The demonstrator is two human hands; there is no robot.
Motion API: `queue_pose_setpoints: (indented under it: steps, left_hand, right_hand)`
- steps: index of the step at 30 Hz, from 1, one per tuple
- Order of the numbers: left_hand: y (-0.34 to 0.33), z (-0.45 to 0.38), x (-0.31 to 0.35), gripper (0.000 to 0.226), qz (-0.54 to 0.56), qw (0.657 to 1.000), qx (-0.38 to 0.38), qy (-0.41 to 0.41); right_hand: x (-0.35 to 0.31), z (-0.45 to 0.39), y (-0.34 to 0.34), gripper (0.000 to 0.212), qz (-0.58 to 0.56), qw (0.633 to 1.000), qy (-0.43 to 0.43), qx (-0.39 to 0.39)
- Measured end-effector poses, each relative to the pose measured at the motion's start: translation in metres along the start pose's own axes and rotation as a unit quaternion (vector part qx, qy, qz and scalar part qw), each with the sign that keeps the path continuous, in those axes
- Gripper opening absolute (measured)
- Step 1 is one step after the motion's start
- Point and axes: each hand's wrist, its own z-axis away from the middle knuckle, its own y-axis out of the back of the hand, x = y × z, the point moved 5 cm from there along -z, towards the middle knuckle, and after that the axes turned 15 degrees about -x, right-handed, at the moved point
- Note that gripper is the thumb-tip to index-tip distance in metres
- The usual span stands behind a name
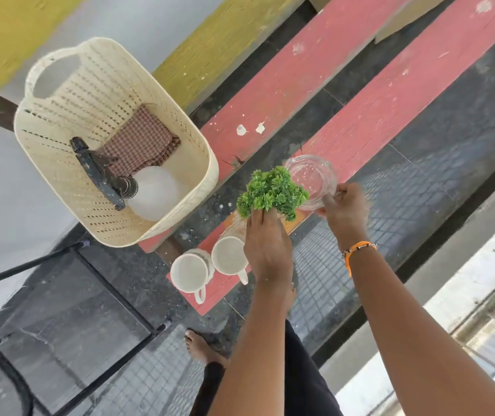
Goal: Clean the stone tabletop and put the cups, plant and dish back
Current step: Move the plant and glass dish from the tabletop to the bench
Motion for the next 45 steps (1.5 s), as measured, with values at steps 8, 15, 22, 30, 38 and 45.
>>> queue_pose_setpoints:
  steps: [8,15,22,30,38,45]
  left_hand:
    - [-0.013,0.027,-0.005,0.042,0.019,0.999,-0.035,0.035]
    - [-0.015,0.036,-0.005,0.046,0.031,0.996,-0.07,0.043]
    - [-0.003,0.054,-0.005,0.041,0.07,0.993,-0.086,0.045]
    - [0.066,0.061,0.008,0.017,0.252,0.967,0.003,0.039]
    - [0.159,0.07,-0.049,0.02,0.409,0.889,0.131,0.158]
    - [0.191,0.064,-0.105,0.021,0.448,0.854,0.124,0.234]
  right_hand:
    - [0.005,0.001,0.001,0.018,-0.09,0.996,0.021,-0.02]
    - [0.008,0.009,-0.002,0.022,-0.111,0.993,0.007,-0.049]
    - [0.004,0.035,-0.002,0.016,-0.118,0.992,-0.021,-0.045]
    - [-0.057,0.097,-0.011,0.011,-0.046,0.992,0.067,-0.097]
    - [-0.148,0.162,-0.093,0.006,0.078,0.935,0.246,-0.245]
    - [-0.182,0.155,-0.18,0.042,0.246,0.862,0.325,-0.301]
